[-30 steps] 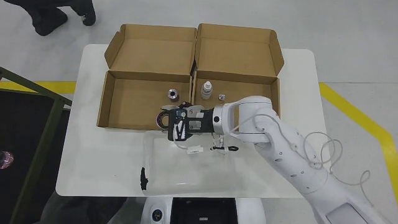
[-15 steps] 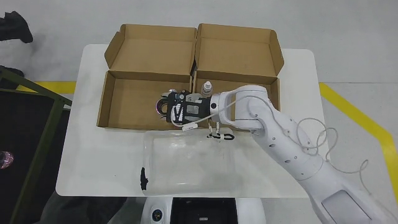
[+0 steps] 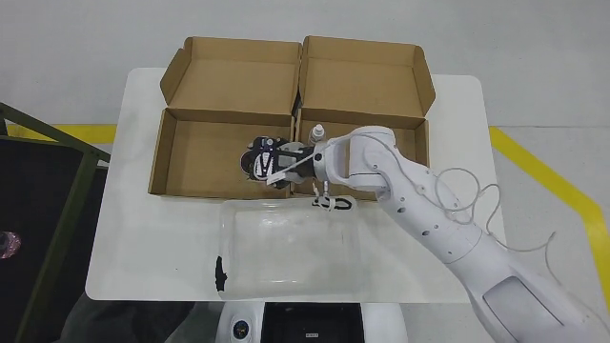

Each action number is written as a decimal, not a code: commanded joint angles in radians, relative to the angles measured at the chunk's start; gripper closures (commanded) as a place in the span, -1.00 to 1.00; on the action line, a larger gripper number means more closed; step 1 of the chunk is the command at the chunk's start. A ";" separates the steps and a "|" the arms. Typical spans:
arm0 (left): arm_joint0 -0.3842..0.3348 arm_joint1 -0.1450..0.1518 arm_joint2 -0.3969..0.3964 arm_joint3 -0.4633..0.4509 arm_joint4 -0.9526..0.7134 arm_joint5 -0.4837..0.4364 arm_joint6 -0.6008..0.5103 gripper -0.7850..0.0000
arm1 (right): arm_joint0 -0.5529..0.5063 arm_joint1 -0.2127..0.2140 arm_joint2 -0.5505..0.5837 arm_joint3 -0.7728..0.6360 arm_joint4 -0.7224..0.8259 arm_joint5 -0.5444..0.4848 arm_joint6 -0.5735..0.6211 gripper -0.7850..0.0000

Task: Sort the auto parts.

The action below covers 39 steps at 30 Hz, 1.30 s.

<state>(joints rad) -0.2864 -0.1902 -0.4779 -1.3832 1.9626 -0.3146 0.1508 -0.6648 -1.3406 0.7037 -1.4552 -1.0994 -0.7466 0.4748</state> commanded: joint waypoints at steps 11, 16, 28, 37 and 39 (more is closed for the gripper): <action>0.000 0.000 0.000 0.000 0.000 0.000 0.000 -1.00 | 0.052 -0.037 -0.070 0.119 -0.008 -0.001 0.009 1.00; 0.000 0.000 0.000 0.000 0.000 0.000 0.000 -1.00 | 0.072 -0.054 -0.093 0.164 -0.017 0.003 0.007 1.00; 0.000 0.000 0.000 0.000 0.000 0.000 0.000 -1.00 | 0.102 -0.086 -0.132 0.252 -0.036 0.002 0.015 0.75; 0.000 0.000 0.000 0.000 0.000 0.000 0.000 -1.00 | 0.110 -0.102 -0.143 0.298 -0.054 0.001 0.011 0.37; 0.000 0.000 0.000 0.000 0.000 0.000 0.000 -1.00 | 0.112 -0.105 -0.145 0.304 -0.058 -0.001 0.013 0.32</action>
<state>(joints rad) -0.2864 -0.1902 -0.4779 -1.3832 1.9626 -0.3146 0.1508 -0.5533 -1.4447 0.5596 -1.1534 -1.1562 -0.7467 0.4870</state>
